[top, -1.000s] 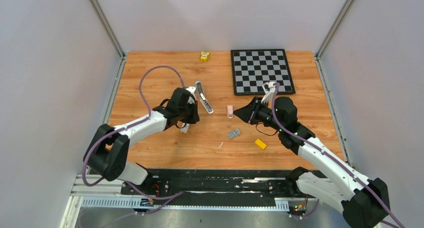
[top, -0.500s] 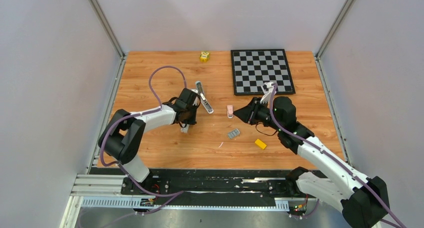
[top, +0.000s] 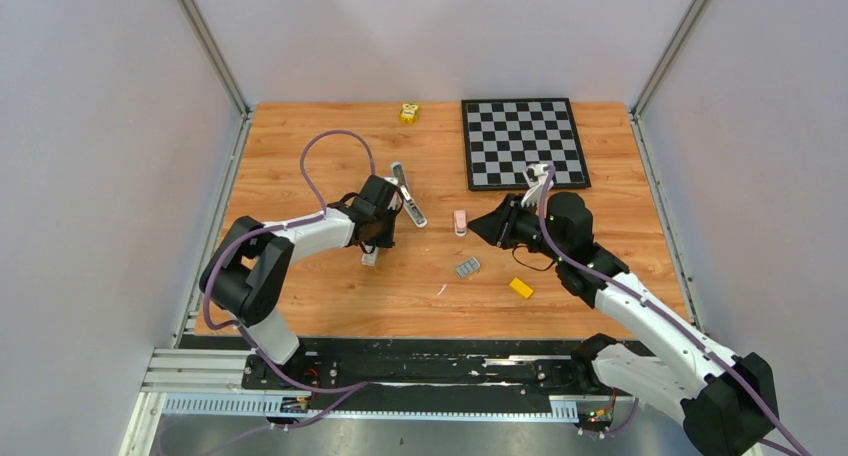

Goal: Load the staples into the stapler

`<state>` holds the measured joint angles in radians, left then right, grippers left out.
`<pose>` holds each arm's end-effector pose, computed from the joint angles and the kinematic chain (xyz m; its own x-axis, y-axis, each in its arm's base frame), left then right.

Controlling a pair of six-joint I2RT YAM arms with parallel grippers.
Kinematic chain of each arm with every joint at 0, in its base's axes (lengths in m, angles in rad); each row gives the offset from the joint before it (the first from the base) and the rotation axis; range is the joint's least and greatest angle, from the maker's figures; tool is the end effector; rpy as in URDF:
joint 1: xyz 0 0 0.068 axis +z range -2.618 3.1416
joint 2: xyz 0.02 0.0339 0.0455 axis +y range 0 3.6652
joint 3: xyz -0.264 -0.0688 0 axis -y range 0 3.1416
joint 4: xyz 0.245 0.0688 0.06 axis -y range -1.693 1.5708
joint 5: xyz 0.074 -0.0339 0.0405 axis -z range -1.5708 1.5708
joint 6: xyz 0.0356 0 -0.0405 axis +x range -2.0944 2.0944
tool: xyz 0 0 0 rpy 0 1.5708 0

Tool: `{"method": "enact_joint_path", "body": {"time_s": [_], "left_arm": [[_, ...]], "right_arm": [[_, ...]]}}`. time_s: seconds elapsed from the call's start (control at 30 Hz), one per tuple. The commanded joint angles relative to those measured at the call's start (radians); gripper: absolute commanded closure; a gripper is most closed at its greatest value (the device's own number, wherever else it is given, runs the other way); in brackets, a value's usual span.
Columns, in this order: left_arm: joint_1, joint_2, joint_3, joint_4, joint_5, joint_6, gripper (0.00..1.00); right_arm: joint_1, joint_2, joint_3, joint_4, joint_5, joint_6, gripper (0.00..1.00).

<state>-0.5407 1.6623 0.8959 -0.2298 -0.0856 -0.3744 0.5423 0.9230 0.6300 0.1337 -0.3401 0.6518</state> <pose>0.2774 -0.1630 0.1578 -0.8428 0.0810 -0.5321 0.1771 0.9753 -0.1320 0.1813 0.1231 0.2936 -0.5743 0.3216 -0.7528 -0.5287 0.5565 0.6410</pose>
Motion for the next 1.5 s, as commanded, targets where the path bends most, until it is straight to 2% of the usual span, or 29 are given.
{"method": "enact_joint_path", "body": {"time_s": [0.0,0.33,0.67,0.77,1.0,1.2,1.47], "left_arm": [[-0.007,0.030,0.015,-0.001,-0.020,-0.003,0.76],[-0.007,0.004,0.014,-0.002,-0.029,0.007,0.81],[0.010,-0.122,0.027,-0.045,-0.020,-0.007,0.81],[0.022,-0.161,0.030,-0.053,-0.006,-0.011,0.81],[0.057,-0.215,0.028,-0.075,0.047,-0.019,0.80],[0.068,-0.232,-0.002,-0.051,0.102,-0.023,0.80],[0.083,-0.247,-0.015,-0.049,0.127,-0.029,0.80]], "right_arm": [[-0.018,0.005,-0.013,-0.006,-0.011,-0.025,0.73],[-0.018,0.119,0.009,0.029,0.006,-0.039,0.73],[-0.009,0.564,0.269,0.058,-0.031,-0.152,0.76],[0.005,0.699,0.360,0.034,-0.005,-0.187,0.77],[0.036,0.903,0.522,0.016,0.067,-0.234,0.80],[0.062,1.020,0.615,-0.022,0.103,-0.258,0.81],[0.090,1.089,0.631,-0.029,0.132,-0.264,0.82]]}}
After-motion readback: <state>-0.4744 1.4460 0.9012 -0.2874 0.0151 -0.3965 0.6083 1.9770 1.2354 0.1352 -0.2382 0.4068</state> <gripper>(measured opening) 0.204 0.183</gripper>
